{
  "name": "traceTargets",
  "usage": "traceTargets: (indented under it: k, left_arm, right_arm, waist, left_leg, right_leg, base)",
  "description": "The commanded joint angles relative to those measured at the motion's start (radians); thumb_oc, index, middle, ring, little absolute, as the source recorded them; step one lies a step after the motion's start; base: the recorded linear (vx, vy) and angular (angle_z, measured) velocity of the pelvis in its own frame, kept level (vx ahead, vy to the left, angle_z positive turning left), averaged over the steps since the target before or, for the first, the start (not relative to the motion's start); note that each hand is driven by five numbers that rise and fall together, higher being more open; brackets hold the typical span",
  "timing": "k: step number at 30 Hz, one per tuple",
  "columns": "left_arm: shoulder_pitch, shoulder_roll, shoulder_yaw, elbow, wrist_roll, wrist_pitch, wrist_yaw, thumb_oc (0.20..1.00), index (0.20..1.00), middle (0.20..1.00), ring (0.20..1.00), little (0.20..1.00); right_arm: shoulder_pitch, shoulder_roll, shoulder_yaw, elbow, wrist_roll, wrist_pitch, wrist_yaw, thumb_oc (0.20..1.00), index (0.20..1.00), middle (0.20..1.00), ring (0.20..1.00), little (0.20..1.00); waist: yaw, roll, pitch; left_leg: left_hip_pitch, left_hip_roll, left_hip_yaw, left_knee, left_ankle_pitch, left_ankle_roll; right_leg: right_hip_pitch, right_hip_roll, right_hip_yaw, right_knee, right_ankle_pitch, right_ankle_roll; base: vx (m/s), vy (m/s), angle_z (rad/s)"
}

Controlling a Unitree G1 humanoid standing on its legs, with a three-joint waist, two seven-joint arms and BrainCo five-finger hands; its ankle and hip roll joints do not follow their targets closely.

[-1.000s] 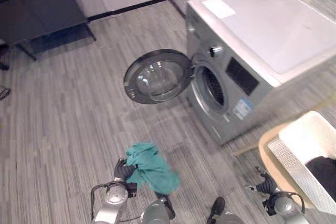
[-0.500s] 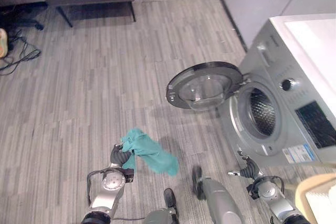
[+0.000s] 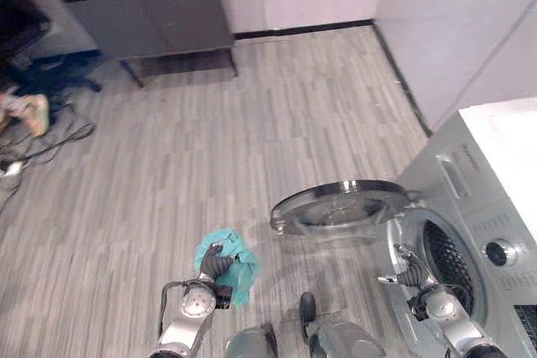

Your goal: Grab the laundry basket,head to the washer,open it,put in the laundry and shut it.

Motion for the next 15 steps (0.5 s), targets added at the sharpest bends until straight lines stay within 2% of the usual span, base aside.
traceTargets:
  k: [1,3,5,8,9,10,11,12,13,14,15]
  left_arm:
    - [-0.037,-0.008,-0.045,-0.043,0.034,-0.048,-0.029,0.200,0.200,0.200,0.200,0.200]
    - [-0.042,-0.008,-0.065,-0.043,0.041,-0.048,-0.039,0.200,0.200,0.200,0.200,0.200]
    - [-0.051,-0.003,-0.077,-0.053,0.048,-0.048,-0.037,0.200,0.200,0.200,0.200,0.200]
    - [-0.079,0.013,-0.092,-0.044,0.058,-0.049,-0.028,0.200,0.200,0.200,0.200,0.200]
    - [-0.098,0.018,-0.092,-0.047,0.060,-0.054,-0.019,0.200,0.200,0.200,0.200,0.200]
    - [-0.099,0.019,-0.092,-0.047,0.060,-0.054,-0.019,0.200,0.200,0.200,0.200,0.200]
    - [-0.102,0.023,-0.087,-0.058,0.061,-0.057,-0.008,0.200,0.200,0.200,0.200,0.200]
    - [-0.103,0.031,-0.075,-0.083,0.049,-0.064,0.010,0.200,0.200,0.200,0.200,0.200]
    - [-0.103,0.031,-0.074,-0.083,0.049,-0.064,0.010,0.200,0.200,0.200,0.200,0.200]
    - [-0.106,0.036,-0.071,-0.103,0.046,-0.068,0.017,0.200,0.200,0.200,0.200,0.200]
    - [-0.105,0.036,-0.071,-0.104,0.046,-0.068,0.017,0.200,0.200,0.200,0.200,0.200]
  right_arm:
    - [0.024,-0.058,-0.011,0.009,0.010,-0.027,-0.006,1.000,1.000,1.000,1.000,1.000]
    - [0.034,-0.053,-0.017,0.010,0.011,-0.031,-0.002,1.000,1.000,1.000,1.000,1.000]
    - [0.029,-0.052,-0.011,0.014,0.010,-0.034,-0.003,1.000,1.000,1.000,1.000,1.000]
    - [0.020,-0.038,0.003,0.015,0.014,-0.027,0.006,1.000,1.000,1.000,1.000,1.000]
    - [0.003,-0.029,0.015,0.027,0.016,-0.025,0.009,1.000,1.000,1.000,1.000,1.000]
    - [0.002,-0.028,0.015,0.027,0.016,-0.025,0.009,1.000,1.000,1.000,1.000,1.000]
    - [-0.007,-0.026,0.021,0.033,0.011,-0.024,0.011,1.000,1.000,1.000,1.000,1.000]
    - [-0.013,-0.015,0.026,0.041,0.010,-0.028,0.013,1.000,1.000,1.000,1.000,1.000]
    - [-0.014,-0.014,0.026,0.042,0.010,-0.028,0.013,1.000,1.000,1.000,1.000,1.000]
    - [-0.015,0.001,0.030,0.046,0.009,-0.032,0.014,1.000,1.000,1.000,1.000,1.000]
    - [-0.015,0.001,0.030,0.046,0.009,-0.032,0.014,1.000,1.000,1.000,1.000,1.000]
  waist:
    - [-0.022,0.035,-0.010]
    - [-0.033,0.037,-0.015]
    - [-0.049,0.033,-0.024]
    - [-0.069,0.017,-0.031]
    - [-0.076,0.008,-0.033]
    - [-0.073,0.008,-0.035]
    - [-0.074,0.006,-0.034]
    - [-0.058,0.006,-0.033]
    - [-0.055,0.006,-0.035]
    - [-0.045,0.010,-0.037]
    - [-0.046,0.010,-0.037]
  left_leg:
    - [-0.016,0.020,-0.131,-0.049,0.133,-0.021]
    - [0.001,0.028,-0.116,-0.071,0.126,-0.012]
    - [0.023,0.029,-0.083,-0.101,0.123,0.007]
    - [0.049,0.035,0.008,-0.116,0.115,0.027]
    - [0.070,0.038,0.068,-0.126,0.102,0.039]
    - [0.067,0.040,0.072,-0.128,0.106,0.038]
    - [0.082,0.040,0.103,-0.133,0.096,0.046]
    - [0.104,0.055,0.171,-0.146,0.088,0.045]
    - [0.102,0.056,0.174,-0.147,0.091,0.045]
    - [0.127,0.072,0.223,-0.158,0.083,0.040]
    - [0.127,0.072,0.222,-0.158,0.083,0.040]
  right_leg:
    - [-0.034,-0.022,0.001,0.111,-0.175,0.174]
    - [-0.033,-0.019,0.020,0.118,-0.182,0.179]
    - [-0.049,-0.014,0.070,0.141,-0.177,0.183]
    - [-0.080,-0.003,0.139,0.174,-0.163,0.201]
    - [-0.088,0.000,0.166,0.184,-0.157,0.220]
    - [-0.092,0.002,0.169,0.182,-0.153,0.220]
    - [-0.099,0.000,0.163,0.189,-0.148,0.228]
    - [-0.123,-0.026,0.085,0.192,-0.136,0.236]
    - [-0.126,-0.025,0.088,0.189,-0.132,0.235]
    - [-0.138,-0.076,-0.082,0.185,-0.141,0.237]
    - [-0.138,-0.077,-0.083,0.185,-0.142,0.237]
  base:
    - [0.21,0.172,-1.88]
    - [0.14,0.138,-1.40]
    - [0.12,0.183,-1.09]
    - [0.08,0.165,-1.20]
    - [0.04,0.115,-1.00]
    - [0.05,0.097,-0.74]
    - [0.01,0.059,-1.76]
    - [0.01,0.059,-1.99]
    - [0.00,0.004,-2.44]
    - [0.01,-0.025,-1.62]
    - [0.03,-0.043,-1.34]
